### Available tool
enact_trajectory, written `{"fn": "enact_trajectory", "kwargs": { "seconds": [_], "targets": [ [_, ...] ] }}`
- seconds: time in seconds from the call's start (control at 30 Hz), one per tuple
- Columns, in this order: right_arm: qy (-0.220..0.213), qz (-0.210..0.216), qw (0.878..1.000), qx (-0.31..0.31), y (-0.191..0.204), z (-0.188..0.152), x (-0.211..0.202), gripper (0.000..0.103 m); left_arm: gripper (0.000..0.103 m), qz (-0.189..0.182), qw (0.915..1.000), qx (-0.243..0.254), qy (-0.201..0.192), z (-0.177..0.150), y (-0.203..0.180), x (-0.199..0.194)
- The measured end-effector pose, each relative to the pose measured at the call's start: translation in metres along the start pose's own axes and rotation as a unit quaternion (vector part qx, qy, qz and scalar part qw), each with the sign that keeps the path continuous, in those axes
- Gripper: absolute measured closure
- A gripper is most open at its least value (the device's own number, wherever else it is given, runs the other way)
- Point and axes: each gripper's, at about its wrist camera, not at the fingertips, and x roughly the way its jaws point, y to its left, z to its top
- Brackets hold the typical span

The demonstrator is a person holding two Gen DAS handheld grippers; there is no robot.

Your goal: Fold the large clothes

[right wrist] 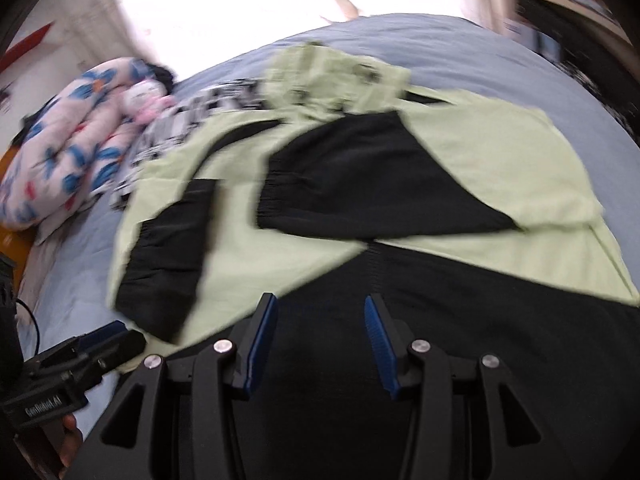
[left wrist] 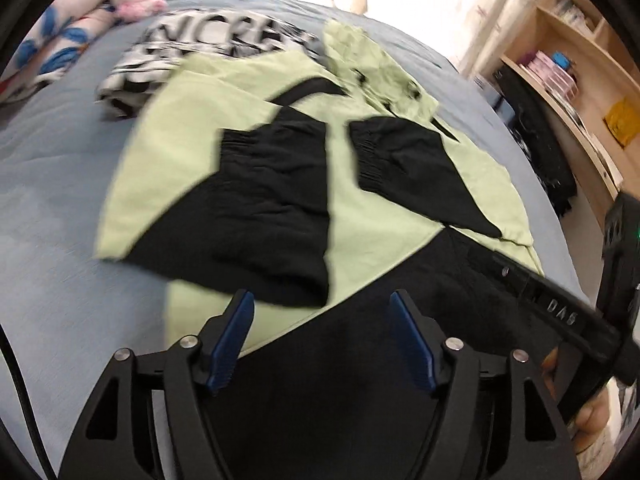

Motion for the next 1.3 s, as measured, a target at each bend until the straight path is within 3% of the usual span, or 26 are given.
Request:
{"fn": "enact_trajectory", "kwargs": {
  "seconds": [0.1, 0.23, 0.27, 0.4, 0.67, 0.73, 0.87, 0.93, 1.0, 1.13, 1.23, 1.3],
  "targets": [
    [-0.003, 0.029, 0.998, -0.053, 0.039, 0.01, 0.001, 0.047, 0.033, 0.049, 0.9985, -0.017, -0.015, -0.011, 0.022, -0.016],
    [0.006, 0.046, 0.993, -0.113, 0.091, 0.019, 0.013, 0.043, 0.033, 0.141, 0.9893, -0.03, -0.023, -0.021, 0.05, -0.026],
    [0.014, 0.05, 0.991, -0.123, 0.101, 0.021, 0.019, 0.043, 0.033, 0.148, 0.988, -0.035, -0.023, -0.023, 0.056, -0.027],
    [0.051, 0.055, 0.985, -0.155, 0.142, 0.024, 0.05, 0.043, 0.033, 0.15, 0.9862, -0.066, -0.024, -0.027, 0.079, -0.032],
    [0.106, -0.01, 0.983, -0.152, 0.176, 0.023, 0.117, 0.043, 0.033, 0.139, 0.9865, -0.082, -0.026, -0.034, 0.103, -0.036],
    [0.116, -0.035, 0.98, -0.16, 0.179, 0.02, 0.129, 0.036, 0.033, 0.135, 0.987, -0.084, -0.023, -0.037, 0.106, -0.034],
    [0.104, -0.053, 0.975, -0.188, 0.183, 0.013, 0.133, 0.036, 0.033, 0.124, 0.988, -0.091, -0.015, -0.041, 0.113, -0.031],
    [0.106, -0.03, 0.975, -0.191, 0.18, 0.014, 0.13, 0.058, 0.033, 0.123, 0.988, -0.093, -0.012, -0.041, 0.115, -0.03],
    [0.11, -0.018, 0.976, -0.187, 0.175, 0.019, 0.121, 0.065, 0.033, 0.122, 0.9881, -0.094, -0.011, -0.041, 0.114, -0.03],
    [0.061, 0.014, 0.983, -0.172, 0.15, 0.046, 0.067, 0.069, 0.033, 0.122, 0.9893, -0.078, -0.019, -0.039, 0.106, -0.035],
    [0.022, 0.037, 0.991, -0.127, 0.107, 0.073, 0.019, 0.069, 0.033, 0.122, 0.9901, -0.064, -0.026, -0.037, 0.097, -0.038],
    [-0.002, 0.03, 0.995, -0.095, 0.071, 0.085, -0.005, 0.07, 0.033, 0.12, 0.9908, -0.057, -0.026, -0.035, 0.091, -0.037]
  ]
}}
